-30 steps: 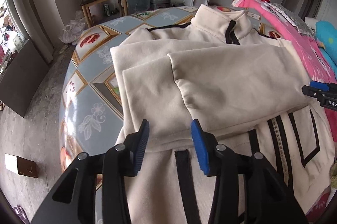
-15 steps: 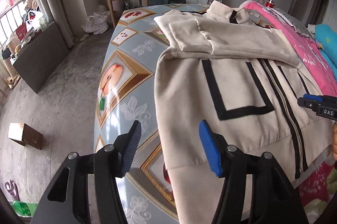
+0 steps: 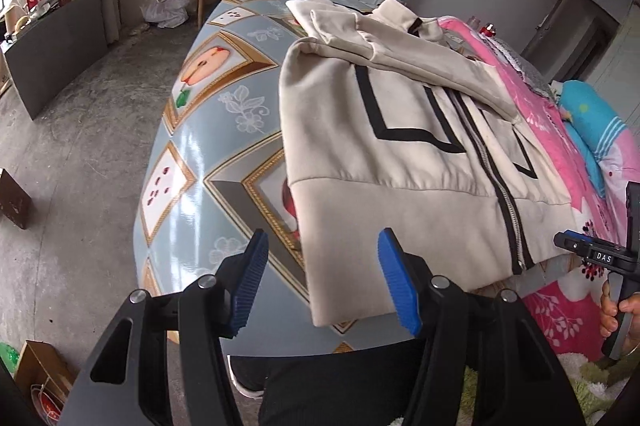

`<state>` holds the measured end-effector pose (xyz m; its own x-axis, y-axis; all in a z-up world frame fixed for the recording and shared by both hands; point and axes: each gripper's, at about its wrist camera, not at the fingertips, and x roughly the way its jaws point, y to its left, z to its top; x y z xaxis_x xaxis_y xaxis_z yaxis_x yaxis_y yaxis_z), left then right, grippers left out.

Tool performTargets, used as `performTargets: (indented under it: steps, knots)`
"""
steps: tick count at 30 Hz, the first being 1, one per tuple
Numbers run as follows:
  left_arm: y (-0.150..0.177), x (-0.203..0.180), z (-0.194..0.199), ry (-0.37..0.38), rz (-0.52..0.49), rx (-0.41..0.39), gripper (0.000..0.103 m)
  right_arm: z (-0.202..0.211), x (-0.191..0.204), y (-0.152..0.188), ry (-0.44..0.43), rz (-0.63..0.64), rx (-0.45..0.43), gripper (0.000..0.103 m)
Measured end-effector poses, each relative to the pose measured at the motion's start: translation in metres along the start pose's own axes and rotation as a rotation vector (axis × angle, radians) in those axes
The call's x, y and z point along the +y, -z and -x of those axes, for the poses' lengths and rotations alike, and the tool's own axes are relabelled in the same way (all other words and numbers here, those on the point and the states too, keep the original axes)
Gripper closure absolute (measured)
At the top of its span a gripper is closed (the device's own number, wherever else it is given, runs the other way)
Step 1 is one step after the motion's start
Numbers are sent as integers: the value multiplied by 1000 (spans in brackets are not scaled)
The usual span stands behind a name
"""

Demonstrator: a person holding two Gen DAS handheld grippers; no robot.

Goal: Fold large clothes

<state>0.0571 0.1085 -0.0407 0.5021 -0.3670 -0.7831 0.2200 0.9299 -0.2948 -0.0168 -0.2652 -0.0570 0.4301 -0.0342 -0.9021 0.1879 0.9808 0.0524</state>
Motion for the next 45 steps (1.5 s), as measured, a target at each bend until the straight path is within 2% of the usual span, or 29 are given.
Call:
performTargets:
  steps: [4, 7, 15, 20, 22, 25, 28, 30, 31, 33, 35, 36, 37, 39, 45]
  knots:
    - [-4, -7, -12, 15, 1, 32, 48, 15, -44, 1, 16, -162, -46, 41]
    - [-6, -9, -18, 11, 2, 47, 48, 16, -66, 0, 40, -217, -58, 40]
    - [-14, -4, -25, 27, 51, 45, 50, 2, -90, -2, 11, -272, -56, 39]
    - [-17, -2, -26, 24, 75, 42, 60, -4, -85, -5, 15, -242, -59, 39]
    - [-15, -1, -23, 34, 82, 48, 69, -4, -81, -5, 15, -231, -54, 46]
    - [-12, 2, -18, 70, 98, 71, 71, -3, -74, 2, 45, -212, -47, 54]
    - [-8, 3, -20, 67, 103, 106, 71, -2, -70, 8, 77, -199, -49, 61]
    - [-7, 2, -23, 53, 99, 113, 71, -3, -69, 9, 103, -196, -52, 74]
    - [-7, 0, -24, 42, 94, 115, 71, -4, -69, 9, 114, -197, -54, 76]
    - [-7, -4, -25, 17, 77, 112, 71, -4, -71, 10, 111, -204, -62, 93]
    - [-6, -10, -25, -29, 47, 102, 76, -2, -73, 10, 90, -218, -75, 96]
    - [-6, -13, -25, -68, 22, 95, 87, 1, -73, 10, 89, -220, -86, 98]
    - [-5, -16, -23, -92, -6, 86, 92, 3, -72, 9, 89, -219, -96, 98]
    - [-8, -20, -13, -95, -23, 47, 98, 14, -70, 8, 91, -213, -124, 99]
    - [-21, -37, 37, -69, -88, -69, 99, 69, -66, 6, 50, -195, -252, 99]
